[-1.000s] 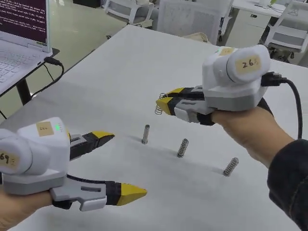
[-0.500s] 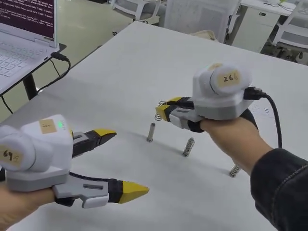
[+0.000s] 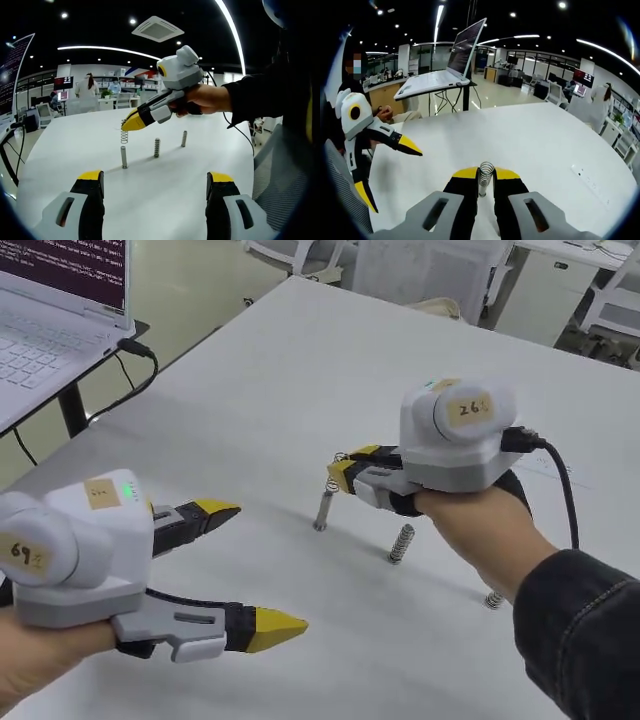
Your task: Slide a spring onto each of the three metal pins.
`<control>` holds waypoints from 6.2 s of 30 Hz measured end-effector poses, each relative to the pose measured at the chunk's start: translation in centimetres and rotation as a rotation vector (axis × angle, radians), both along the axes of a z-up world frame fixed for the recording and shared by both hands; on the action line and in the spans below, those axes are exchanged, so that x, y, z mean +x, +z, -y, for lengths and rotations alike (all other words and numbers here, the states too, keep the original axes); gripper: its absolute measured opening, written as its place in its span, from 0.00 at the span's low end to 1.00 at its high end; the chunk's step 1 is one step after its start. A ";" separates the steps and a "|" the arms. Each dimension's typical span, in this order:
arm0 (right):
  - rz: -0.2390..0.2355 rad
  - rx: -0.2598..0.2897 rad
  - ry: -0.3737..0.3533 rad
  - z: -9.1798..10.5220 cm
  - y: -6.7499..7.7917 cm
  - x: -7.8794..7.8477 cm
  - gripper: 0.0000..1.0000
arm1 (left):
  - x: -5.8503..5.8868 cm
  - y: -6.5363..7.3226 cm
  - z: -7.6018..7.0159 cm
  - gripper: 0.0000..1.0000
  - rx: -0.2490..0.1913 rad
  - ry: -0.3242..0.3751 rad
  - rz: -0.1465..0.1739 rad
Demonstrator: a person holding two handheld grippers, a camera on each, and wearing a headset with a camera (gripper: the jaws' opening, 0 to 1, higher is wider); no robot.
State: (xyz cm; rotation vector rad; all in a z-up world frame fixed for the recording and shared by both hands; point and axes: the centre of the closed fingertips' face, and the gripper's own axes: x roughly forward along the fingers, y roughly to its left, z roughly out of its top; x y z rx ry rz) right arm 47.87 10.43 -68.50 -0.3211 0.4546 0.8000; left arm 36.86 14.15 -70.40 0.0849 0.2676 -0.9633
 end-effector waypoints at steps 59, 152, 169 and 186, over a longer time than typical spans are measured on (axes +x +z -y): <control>-0.094 -0.037 -0.003 -0.1 -5.6 0.4 0.08 | 0.4 -1.1 -1.3 0.73 0.083 0.020 0.046; -0.031 0.026 -0.017 3.4 -1.6 -8.3 0.18 | -0.5 0.7 0.4 0.74 0.093 -0.005 0.064; -0.014 0.047 -0.076 7.0 -0.6 -10.7 0.20 | -0.7 1.0 1.0 0.75 0.090 -0.017 0.067; 0.004 0.042 -0.223 14.8 0.2 -13.0 0.25 | -1.4 0.9 2.1 0.75 0.087 -0.047 0.056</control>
